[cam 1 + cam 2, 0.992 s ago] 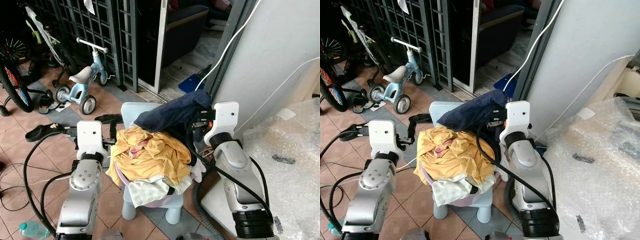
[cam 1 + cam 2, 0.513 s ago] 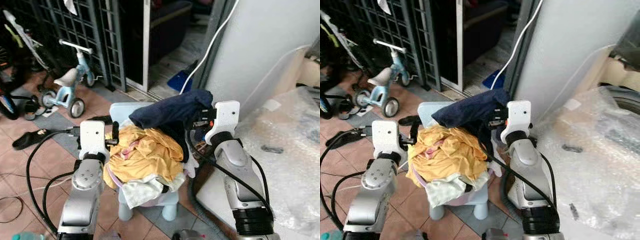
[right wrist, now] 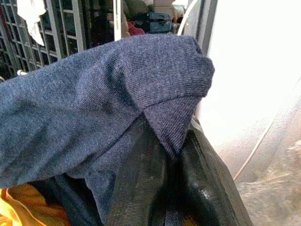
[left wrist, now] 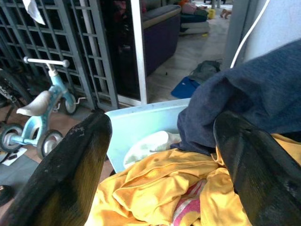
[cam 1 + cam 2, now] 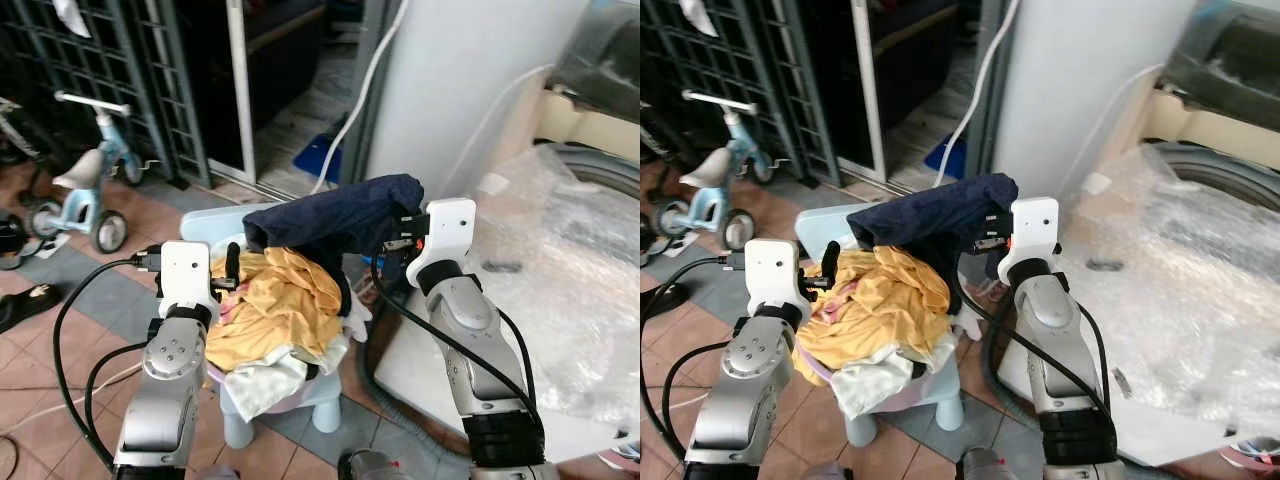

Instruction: Clothes washing

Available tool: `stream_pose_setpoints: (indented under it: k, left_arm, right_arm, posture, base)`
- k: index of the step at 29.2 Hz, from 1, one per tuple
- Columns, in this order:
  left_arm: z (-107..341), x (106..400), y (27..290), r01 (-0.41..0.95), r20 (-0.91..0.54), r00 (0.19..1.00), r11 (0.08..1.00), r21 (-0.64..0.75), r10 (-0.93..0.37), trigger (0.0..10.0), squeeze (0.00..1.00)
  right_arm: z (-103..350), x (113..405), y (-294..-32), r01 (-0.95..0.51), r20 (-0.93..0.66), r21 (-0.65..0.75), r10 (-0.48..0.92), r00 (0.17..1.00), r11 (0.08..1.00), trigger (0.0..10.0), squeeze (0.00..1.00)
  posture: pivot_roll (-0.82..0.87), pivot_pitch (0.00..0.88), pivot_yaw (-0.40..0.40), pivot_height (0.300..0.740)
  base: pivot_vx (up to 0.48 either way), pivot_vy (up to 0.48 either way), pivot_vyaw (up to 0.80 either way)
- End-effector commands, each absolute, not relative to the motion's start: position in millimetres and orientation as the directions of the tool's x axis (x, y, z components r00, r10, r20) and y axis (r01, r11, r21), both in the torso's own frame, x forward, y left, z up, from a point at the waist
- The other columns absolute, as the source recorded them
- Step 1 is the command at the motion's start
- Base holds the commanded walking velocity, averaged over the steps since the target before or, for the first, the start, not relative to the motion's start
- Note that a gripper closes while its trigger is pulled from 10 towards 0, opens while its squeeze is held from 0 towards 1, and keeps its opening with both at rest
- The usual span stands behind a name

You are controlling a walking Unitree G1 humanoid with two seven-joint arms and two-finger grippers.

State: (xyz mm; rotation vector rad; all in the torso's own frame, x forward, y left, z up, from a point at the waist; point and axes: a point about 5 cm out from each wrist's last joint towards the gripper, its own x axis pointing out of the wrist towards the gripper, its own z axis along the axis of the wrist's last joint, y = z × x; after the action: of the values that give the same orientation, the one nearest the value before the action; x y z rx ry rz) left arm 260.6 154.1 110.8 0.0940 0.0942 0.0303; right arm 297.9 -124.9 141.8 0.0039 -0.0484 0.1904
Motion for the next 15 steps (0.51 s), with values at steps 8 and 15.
stream_pose_setpoints:
  k: [8, 15]
  left_arm:
    - [114.9, 260.1, 153.9, -0.015, -0.076, 0.997, 0.996, 0.090, 0.022, 10.0, 0.00]
    - [114.1, 260.2, 154.0, -0.012, -0.080, 0.997, 0.996, 0.087, 0.019, 10.0, 0.00]
  right_arm:
    - [143.9, 299.1, -125.6, -0.178, 0.053, -0.001, 0.177, 0.983, 0.984, 10.0, 0.00]
    - [144.6, 299.7, -124.6, -0.179, 0.057, -0.005, 0.179, 0.982, 0.984, 10.0, 0.00]
  posture:
    - [-0.03, 0.000, -0.016, 0.740]
    - [-0.03, 0.000, -0.017, 0.740]
  base:
    - [0.000, -0.302, -0.19]
    - [0.000, -0.305, -0.78]
